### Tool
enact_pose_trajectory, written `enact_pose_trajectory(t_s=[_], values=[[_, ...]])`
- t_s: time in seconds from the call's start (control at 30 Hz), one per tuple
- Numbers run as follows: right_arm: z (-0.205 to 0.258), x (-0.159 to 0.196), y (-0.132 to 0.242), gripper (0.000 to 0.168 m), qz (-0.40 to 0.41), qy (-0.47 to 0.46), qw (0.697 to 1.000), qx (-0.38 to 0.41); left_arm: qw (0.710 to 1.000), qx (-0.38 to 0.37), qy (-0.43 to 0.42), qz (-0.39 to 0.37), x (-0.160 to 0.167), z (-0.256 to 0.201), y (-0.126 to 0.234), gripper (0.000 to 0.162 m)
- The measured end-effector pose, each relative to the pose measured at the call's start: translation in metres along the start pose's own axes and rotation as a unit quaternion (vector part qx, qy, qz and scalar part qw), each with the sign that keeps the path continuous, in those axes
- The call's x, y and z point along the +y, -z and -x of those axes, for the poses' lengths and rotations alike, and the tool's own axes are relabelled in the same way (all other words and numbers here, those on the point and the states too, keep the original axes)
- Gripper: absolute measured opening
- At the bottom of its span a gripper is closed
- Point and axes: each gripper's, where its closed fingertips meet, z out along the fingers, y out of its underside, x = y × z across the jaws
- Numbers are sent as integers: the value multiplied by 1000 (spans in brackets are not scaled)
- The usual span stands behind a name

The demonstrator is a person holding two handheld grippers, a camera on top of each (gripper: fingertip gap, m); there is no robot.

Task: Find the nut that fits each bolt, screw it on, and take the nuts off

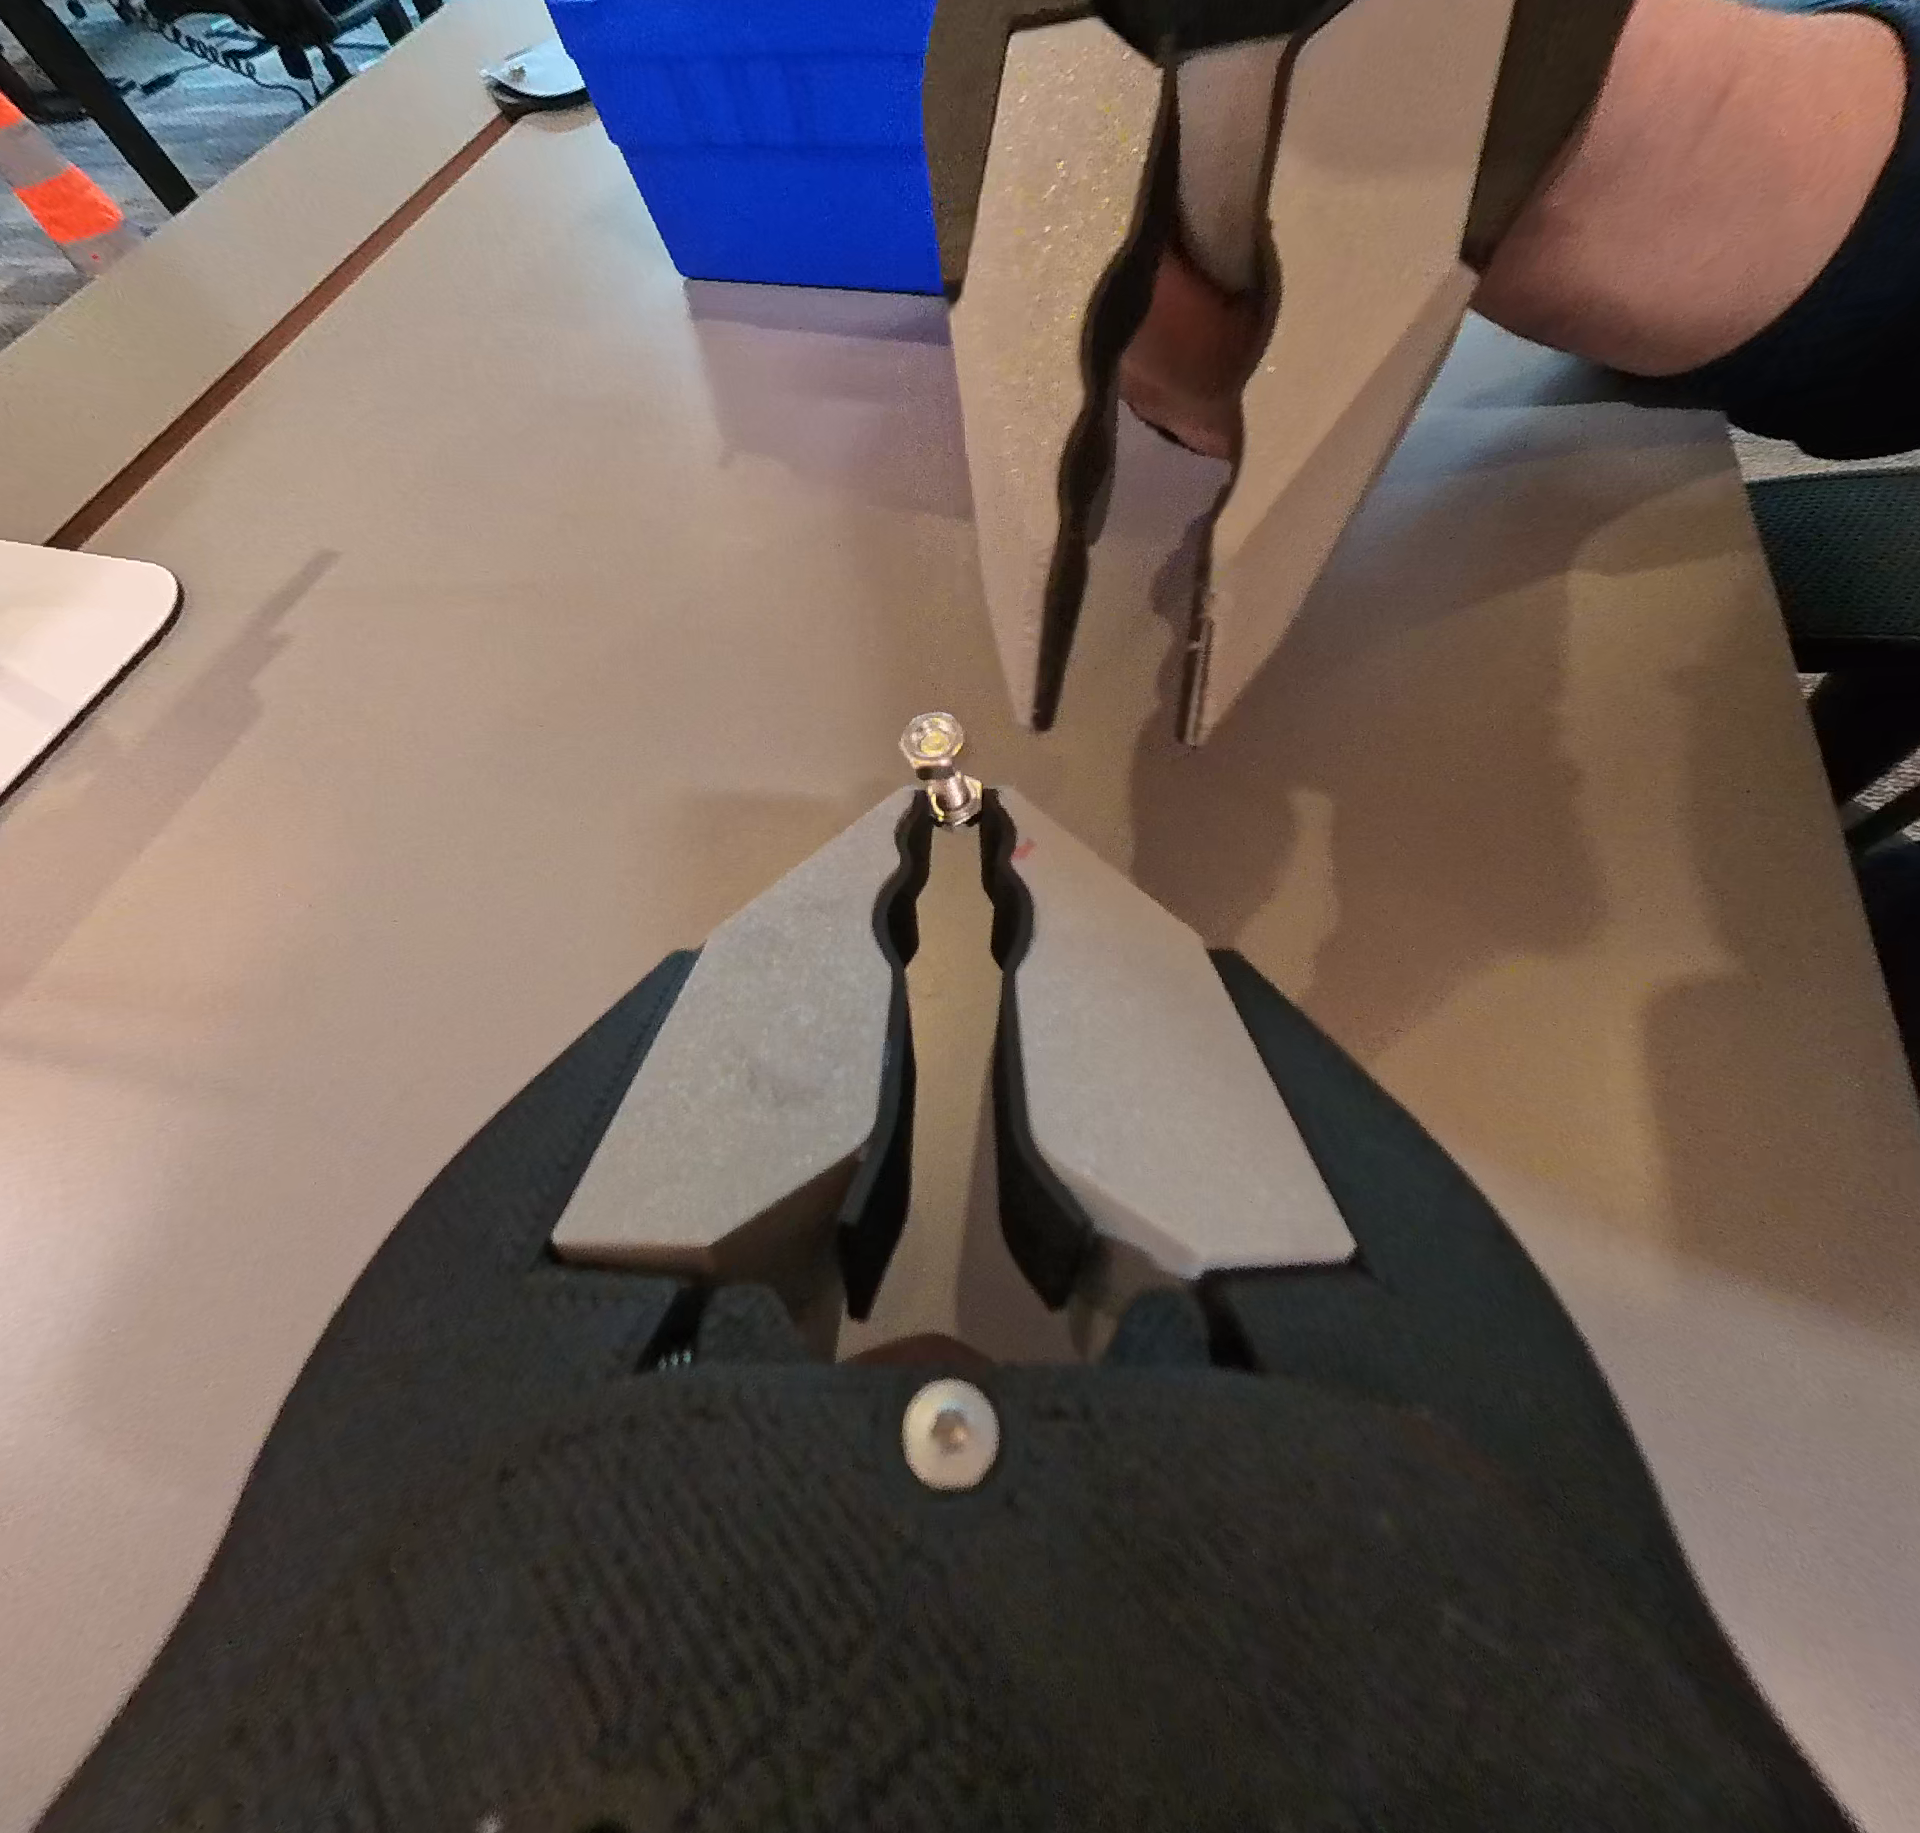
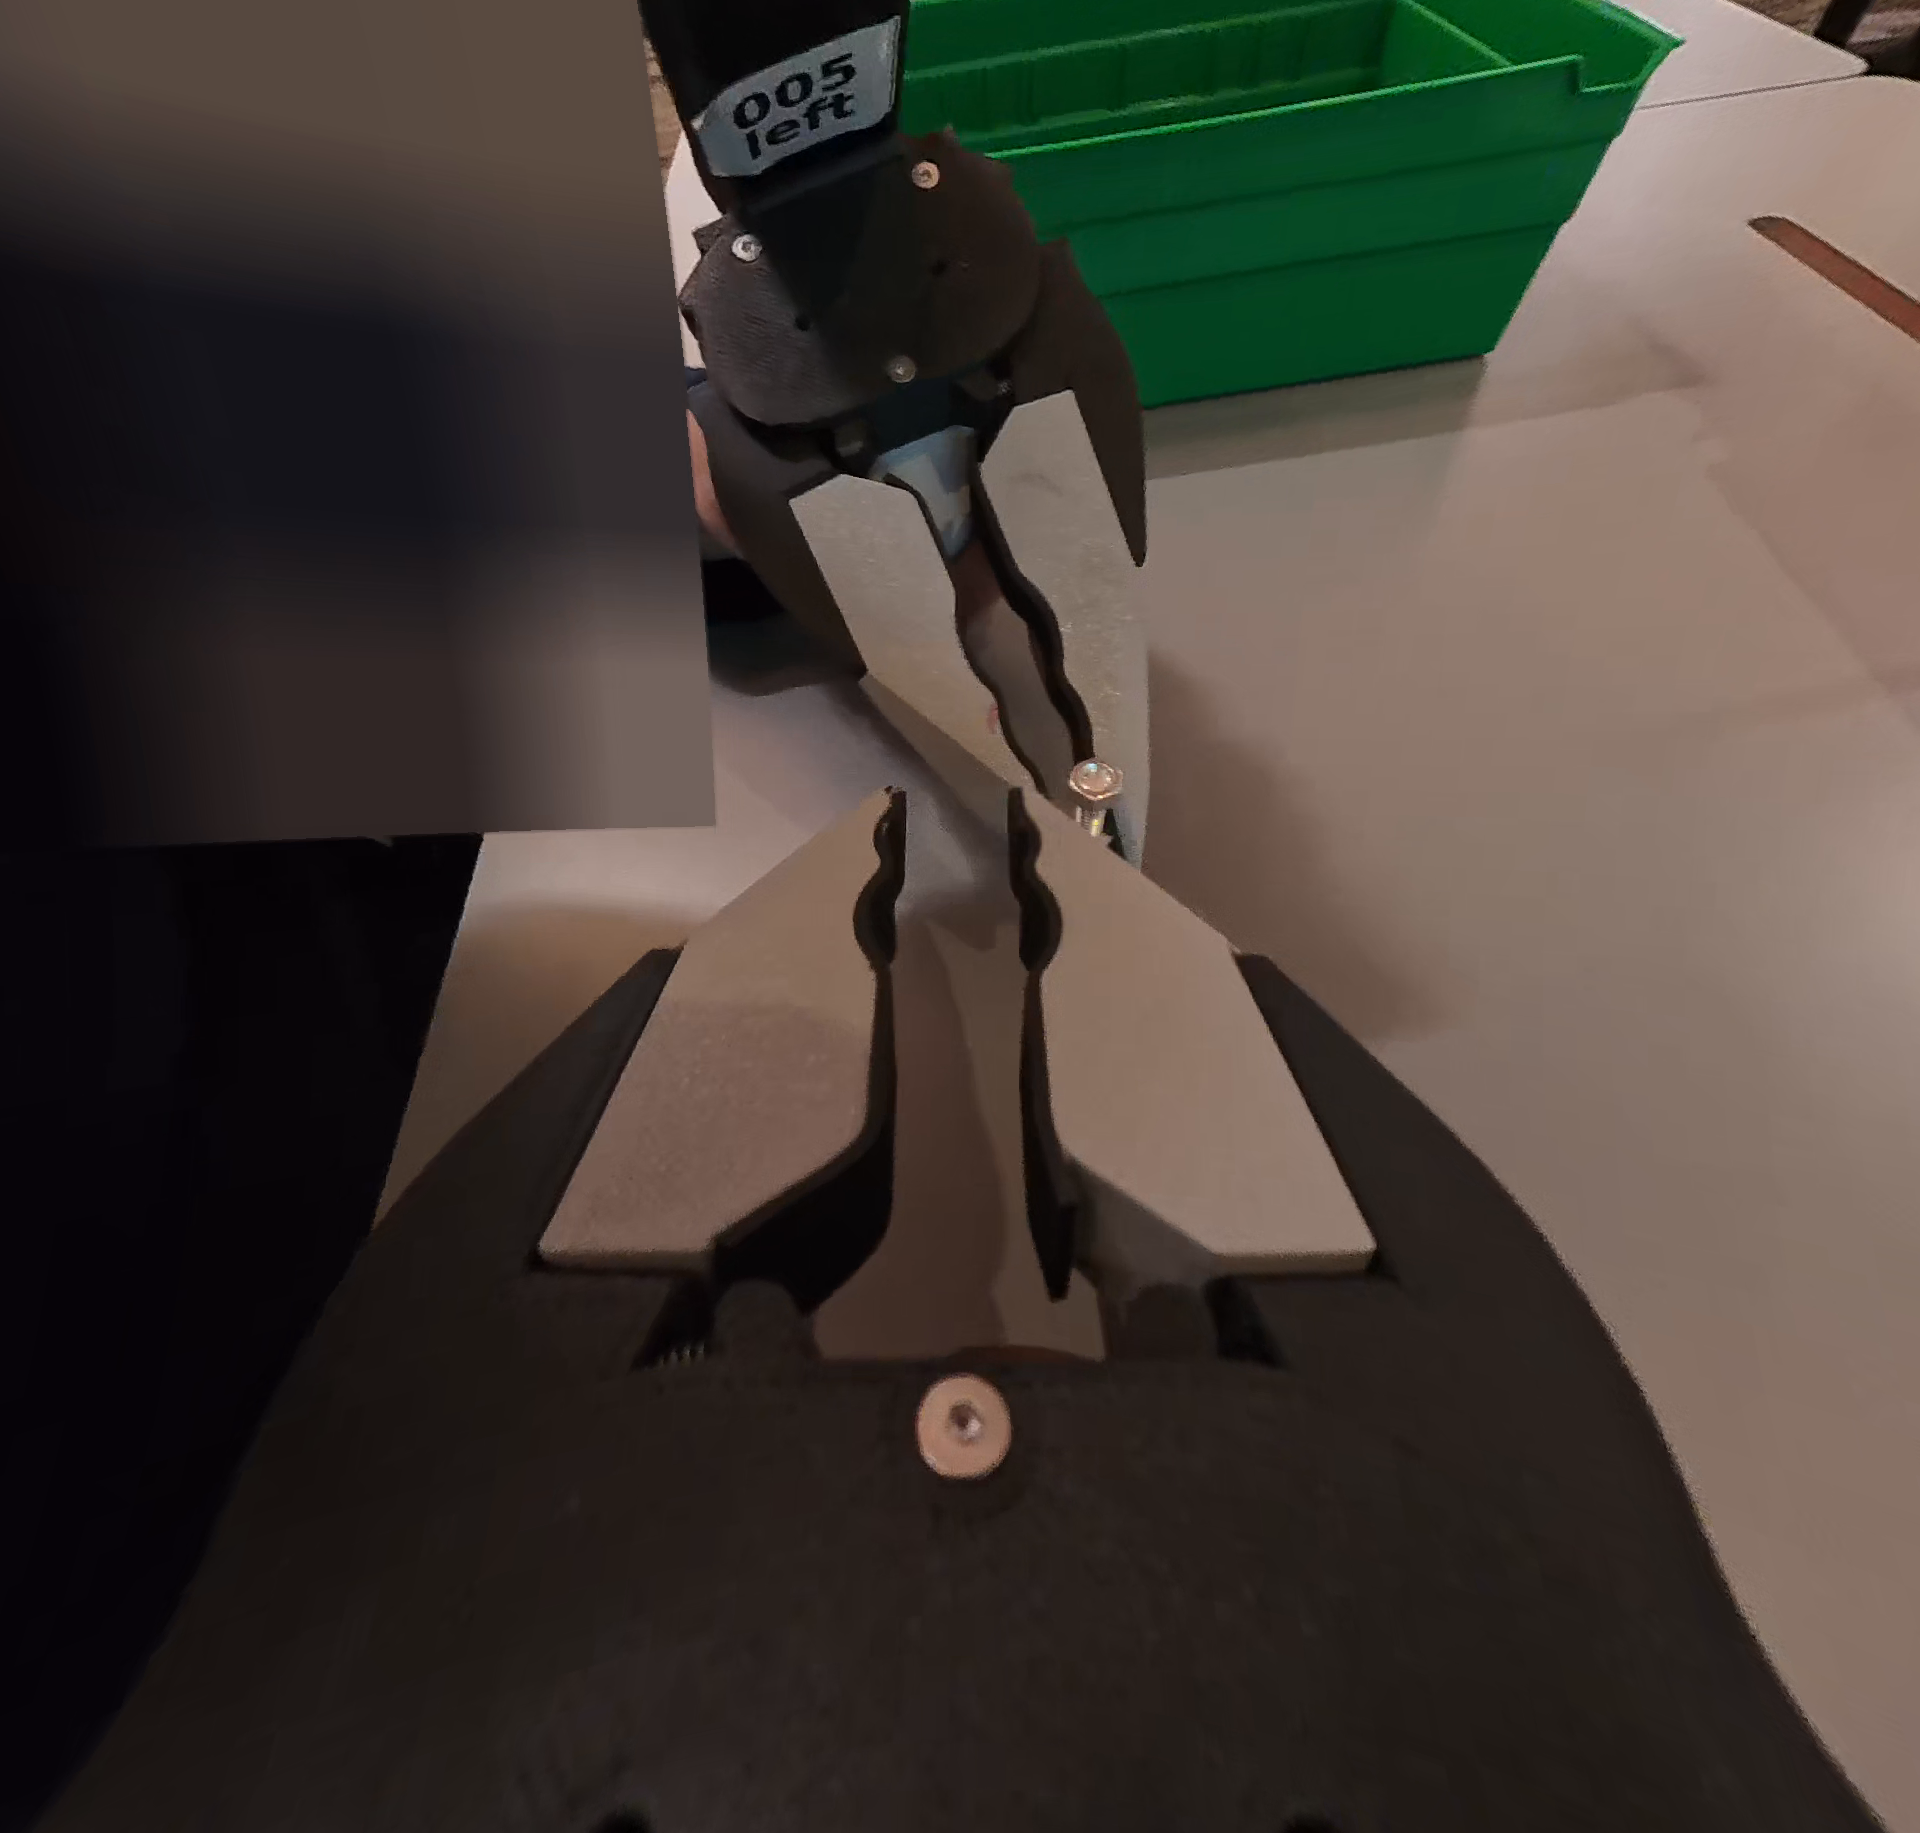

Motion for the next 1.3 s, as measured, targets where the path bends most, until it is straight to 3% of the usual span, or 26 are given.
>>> enact_pose_trajectory(t_s=[0.17, 0.47, 0.67, 0.87, 1.1, 1.3], values=[[-18, -1, 4, 19, -7, -18, 999, 41, 1000, 1, -1, 2, 1, -1, -1, 8], [3, 1, -2, 17, 3, 2, 1000, -7, 1000, 0, 0, 0, 0, 0, 0, 8], [-23, 5, 3, 18, 4, -25, 998, 53, 1000, 0, 0, 0, 0, 0, 0, 8], [-1, 3, -3, 15, 10, -3, 1000, 7, 1000, -3, 1, 0, 0, 1, 0, 7], [-19, 2, 3, 16, -3, -28, 999, 44, 1000, 1, 0, 4, 1, -1, -1, 8], [-2, 4, -3, 15, 8, -13, 1000, 2, 1000, -2, 0, 4, 2, 0, -1, 7]])
